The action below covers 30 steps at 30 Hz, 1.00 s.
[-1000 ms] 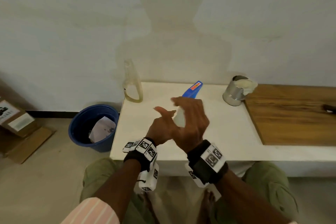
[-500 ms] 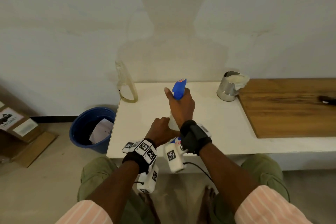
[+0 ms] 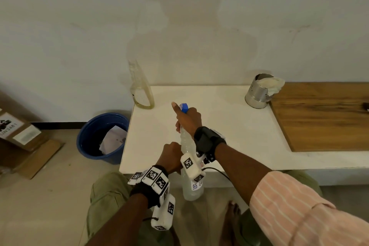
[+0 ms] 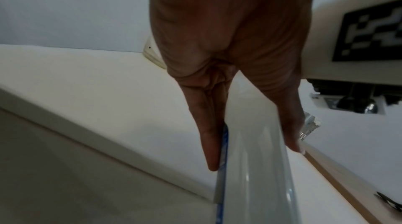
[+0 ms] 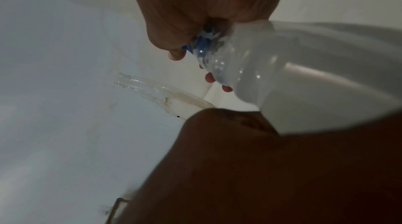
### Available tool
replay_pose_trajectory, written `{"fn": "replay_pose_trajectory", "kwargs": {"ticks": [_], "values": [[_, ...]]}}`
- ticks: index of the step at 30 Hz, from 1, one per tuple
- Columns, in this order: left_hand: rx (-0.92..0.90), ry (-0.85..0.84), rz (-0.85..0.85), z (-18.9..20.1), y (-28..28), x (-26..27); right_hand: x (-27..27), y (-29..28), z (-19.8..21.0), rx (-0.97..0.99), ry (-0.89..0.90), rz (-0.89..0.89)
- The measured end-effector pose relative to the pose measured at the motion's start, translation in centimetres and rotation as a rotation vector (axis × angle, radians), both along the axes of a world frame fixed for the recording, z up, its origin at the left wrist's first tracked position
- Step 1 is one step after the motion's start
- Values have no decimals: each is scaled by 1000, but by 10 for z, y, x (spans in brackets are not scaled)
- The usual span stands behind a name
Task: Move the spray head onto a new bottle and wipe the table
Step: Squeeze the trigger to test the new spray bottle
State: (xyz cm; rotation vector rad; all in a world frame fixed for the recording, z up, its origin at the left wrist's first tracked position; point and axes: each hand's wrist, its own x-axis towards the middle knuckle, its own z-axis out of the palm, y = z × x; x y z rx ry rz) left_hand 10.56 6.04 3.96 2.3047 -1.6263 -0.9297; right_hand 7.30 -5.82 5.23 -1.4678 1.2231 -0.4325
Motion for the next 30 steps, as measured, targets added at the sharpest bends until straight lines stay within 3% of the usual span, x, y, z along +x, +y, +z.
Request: {"fn": "replay_pose_trajectory", "kwargs": {"ticks": [4,10,14,17,22,25,30], "values": [[-16,53,68,3,-8,9,8,-11,6,81,-64,59],[-94,137,138,3,-16,10,14,-24,9,36,27,-2],[-73,179,200,-2,-21,12,13,-29,11,160,-45,93],[-92,231,229,-7,-23,14,13,-32,13,134,-48,90],[-93,371,95,-11,-24,5,-13,-47,11,101,-22,-100],[-86,346,60,-11,-33,-8,-42,-57,4,121,-31,-217],[-41,325,-73,-15,-47,-50,-83,-62,-4,-14,187,-274]]}}
